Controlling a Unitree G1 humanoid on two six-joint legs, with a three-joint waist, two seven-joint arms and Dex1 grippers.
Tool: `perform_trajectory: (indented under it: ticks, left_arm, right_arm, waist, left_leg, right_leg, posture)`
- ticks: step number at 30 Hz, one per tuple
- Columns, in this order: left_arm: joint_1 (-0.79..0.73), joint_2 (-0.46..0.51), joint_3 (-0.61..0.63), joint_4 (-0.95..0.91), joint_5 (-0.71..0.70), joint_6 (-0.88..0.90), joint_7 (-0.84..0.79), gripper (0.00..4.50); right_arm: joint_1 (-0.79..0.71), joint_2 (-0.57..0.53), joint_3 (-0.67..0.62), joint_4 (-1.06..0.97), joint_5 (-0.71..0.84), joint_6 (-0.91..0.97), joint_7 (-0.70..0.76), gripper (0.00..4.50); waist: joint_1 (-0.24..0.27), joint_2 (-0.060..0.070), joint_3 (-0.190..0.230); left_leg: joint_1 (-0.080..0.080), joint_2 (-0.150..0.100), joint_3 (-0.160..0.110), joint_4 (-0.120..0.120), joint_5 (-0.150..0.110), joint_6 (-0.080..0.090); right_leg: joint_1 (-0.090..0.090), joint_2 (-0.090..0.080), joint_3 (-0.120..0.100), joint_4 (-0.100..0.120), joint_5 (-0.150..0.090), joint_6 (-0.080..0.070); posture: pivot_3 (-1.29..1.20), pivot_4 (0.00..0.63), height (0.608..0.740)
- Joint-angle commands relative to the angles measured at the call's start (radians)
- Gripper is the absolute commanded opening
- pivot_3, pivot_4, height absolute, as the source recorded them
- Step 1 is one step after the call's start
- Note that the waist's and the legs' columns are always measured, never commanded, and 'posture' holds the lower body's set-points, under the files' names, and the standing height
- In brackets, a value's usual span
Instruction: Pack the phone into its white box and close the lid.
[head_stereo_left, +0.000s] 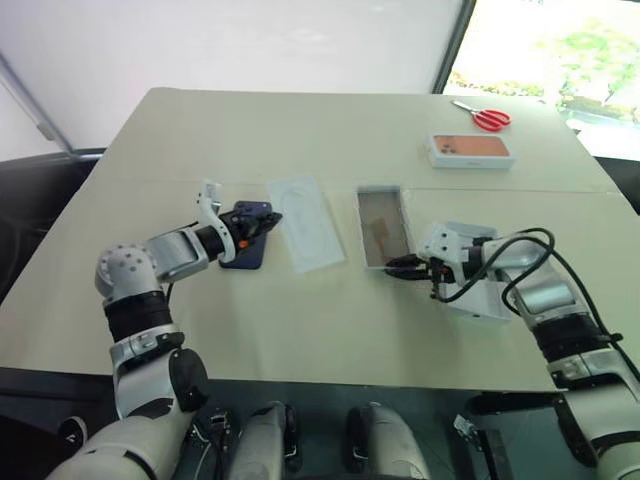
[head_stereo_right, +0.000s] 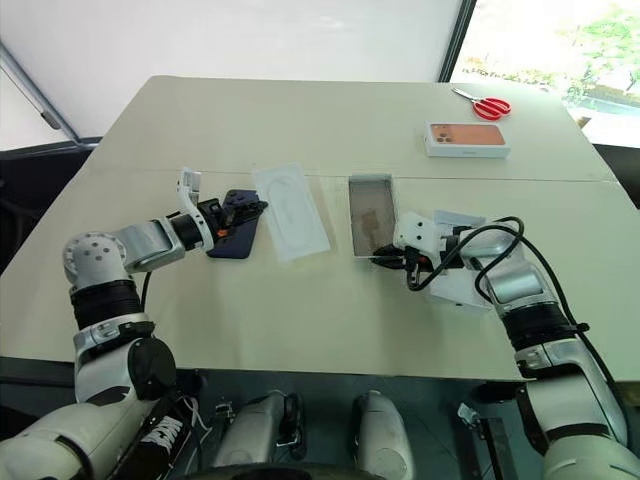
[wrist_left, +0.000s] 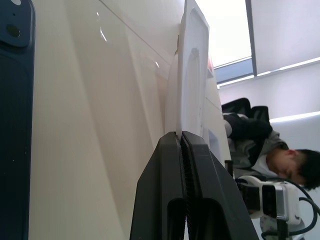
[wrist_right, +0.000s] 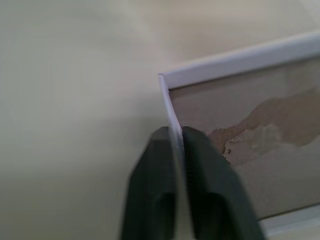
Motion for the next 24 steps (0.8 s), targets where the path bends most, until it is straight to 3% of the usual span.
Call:
perform_trajectory:
  ticks: [1,11,22,24]
  left_arm:
    - [-0.012,0.002,0.014,-0.047,-0.040,0.011,0.011,0.00]
    - [-0.035,-0.013,0.048,-0.031,-0.078,-0.003,0.053,0.00]
    - [-0.108,-0.019,0.104,0.011,-0.147,0.007,0.133,0.00]
    - [-0.101,-0.024,0.089,0.003,-0.145,0.009,0.134,0.00]
  right_arm:
    - [-0.017,0.024,0.016,0.043,-0.047,-0.045,-0.037,0.02]
    - [-0.020,0.044,-0.002,-0.010,-0.001,-0.004,0.007,0.02]
    - [0.071,0.143,0.044,-0.308,0.038,0.201,-0.037,0.02]
    - [0.087,0.167,0.057,-0.365,0.053,0.248,-0.050,0.62]
  waist:
    - [0.000,0.000,0.000]
    - [-0.001,0.000,0.000]
    - [0.001,0.000,0.000]
    - [0.002,0.000,0.000]
  left_leg:
    - [0.000,0.000,0.000,0.000,0.000,0.000]
    - [0.000,0.000,0.000,0.000,0.000,0.000]
    - [0.000,0.000,0.000,0.000,0.000,-0.001]
    - [0.000,0.000,0.000,0.000,0.000,-0.001]
  right_leg:
    - [0.000,0.000,0.000,0.000,0.000,0.000]
    - [0.000,0.000,0.000,0.000,0.000,0.000]
    - [0.000,0.000,0.000,0.000,0.000,0.000]
    - [0.000,0.000,0.000,0.000,0.000,0.000]
  posture:
    - [0.00,0.150,0.738]
    - [0.00,0.150,0.738]
    - [0.00,0.150,0.738]
    - [0.00,0.150,0.738]
